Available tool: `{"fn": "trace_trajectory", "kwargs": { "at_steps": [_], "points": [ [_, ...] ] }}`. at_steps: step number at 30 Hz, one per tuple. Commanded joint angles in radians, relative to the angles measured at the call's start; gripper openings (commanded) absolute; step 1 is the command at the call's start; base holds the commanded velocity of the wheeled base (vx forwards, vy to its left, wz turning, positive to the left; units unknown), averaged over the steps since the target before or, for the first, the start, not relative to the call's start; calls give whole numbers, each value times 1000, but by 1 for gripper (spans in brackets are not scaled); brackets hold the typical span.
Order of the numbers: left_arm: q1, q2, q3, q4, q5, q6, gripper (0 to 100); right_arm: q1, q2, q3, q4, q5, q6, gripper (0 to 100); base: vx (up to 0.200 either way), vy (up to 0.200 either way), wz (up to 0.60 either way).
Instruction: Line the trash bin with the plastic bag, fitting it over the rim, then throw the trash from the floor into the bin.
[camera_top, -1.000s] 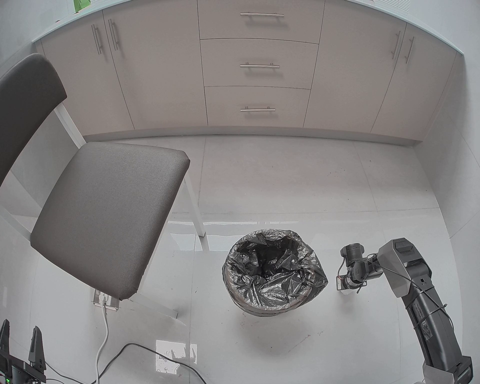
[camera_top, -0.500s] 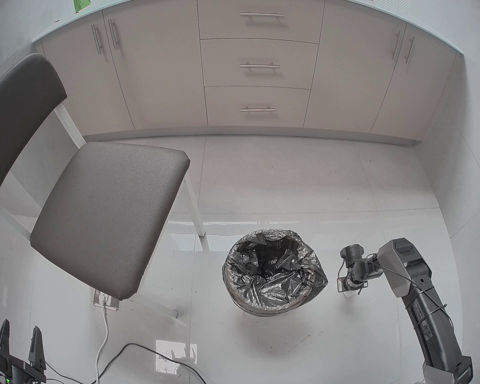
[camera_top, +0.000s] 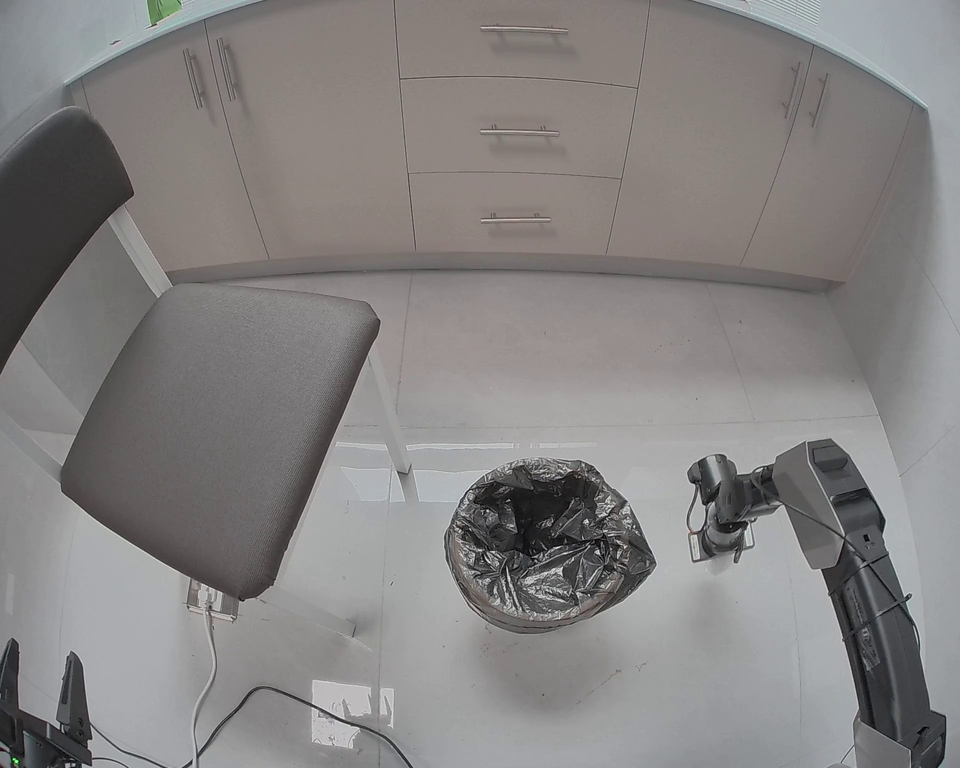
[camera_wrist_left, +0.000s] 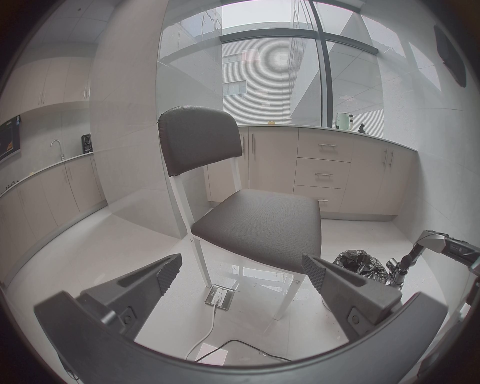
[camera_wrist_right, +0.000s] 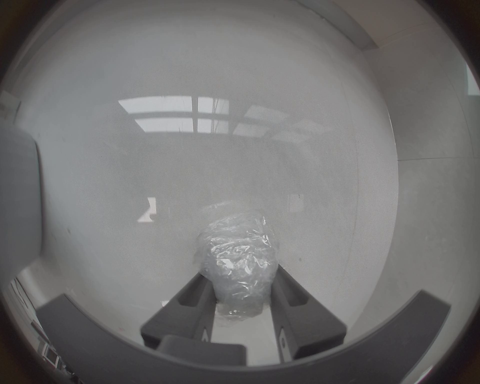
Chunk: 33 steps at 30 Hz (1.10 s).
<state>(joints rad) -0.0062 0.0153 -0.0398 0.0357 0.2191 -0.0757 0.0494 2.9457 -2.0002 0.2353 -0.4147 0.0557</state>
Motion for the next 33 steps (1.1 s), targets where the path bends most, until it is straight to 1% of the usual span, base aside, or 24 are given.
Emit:
{"fn": "trace_trajectory", "kwargs": {
  "at_steps": [1, 4, 6, 7, 8, 11, 12, 15, 22, 25, 26, 27, 31, 33],
  "points": [
    [0, -15, 0, 0, 2, -15, 100, 12, -192, 0, 45, -6, -1, 0, 0, 0, 0],
    [0, -14, 0, 0, 5, -25, 100, 27, -264, 0, 65, -7, -1, 0, 0, 0, 0],
    [0, -15, 0, 0, 5, -25, 100, 52, -343, 0, 108, -7, -1, 0, 0, 0, 0],
    [0, -15, 0, 0, 5, -25, 100, 52, -343, 0, 108, -7, -1, 0, 0, 0, 0],
    [0, -15, 0, 0, 5, -27, 100, 81, -422, 0, 156, -6, -1, 0, 0, 0, 0],
    [0, -15, 0, 0, 5, -27, 100, 112, -482, 0, 191, -6, -1, 0, 0, 0, 0],
    [0, -15, 1, 0, 5, -25, 100, 136, -508, 0, 205, -6, 1, 0, 0, 0, 0],
    [0, -14, 1, 0, 5, -25, 100, 178, -544, 0, 223, -6, 1, 0, 0, 0, 0],
    [0, -14, 3, -2, 11, -10, 100, 245, -573, 0, 254, -6, 4, 0, 0, 0, 0],
    [0, -14, 5, -2, 2, 22, 100, 270, -571, 0, 254, -6, 3, 0, 0, 0, 0],
    [0, -15, 3, 0, -11, 51, 100, 291, -568, 0, 252, -6, 1, 0, 0, 0, 0],
    [0, -15, 5, 0, -24, 60, 100, 305, -568, 0, 252, -6, 1, 0, 0, 0, 0],
    [0, -15, 5, -2, -115, 53, 100, 377, -565, 0, 254, -6, -2, 0, 0, 0, 0],
    [0, -15, 6, -2, -146, 51, 100, 412, -562, 0, 254, -6, -10, 0, 0, 0, 0]
  ]
}}
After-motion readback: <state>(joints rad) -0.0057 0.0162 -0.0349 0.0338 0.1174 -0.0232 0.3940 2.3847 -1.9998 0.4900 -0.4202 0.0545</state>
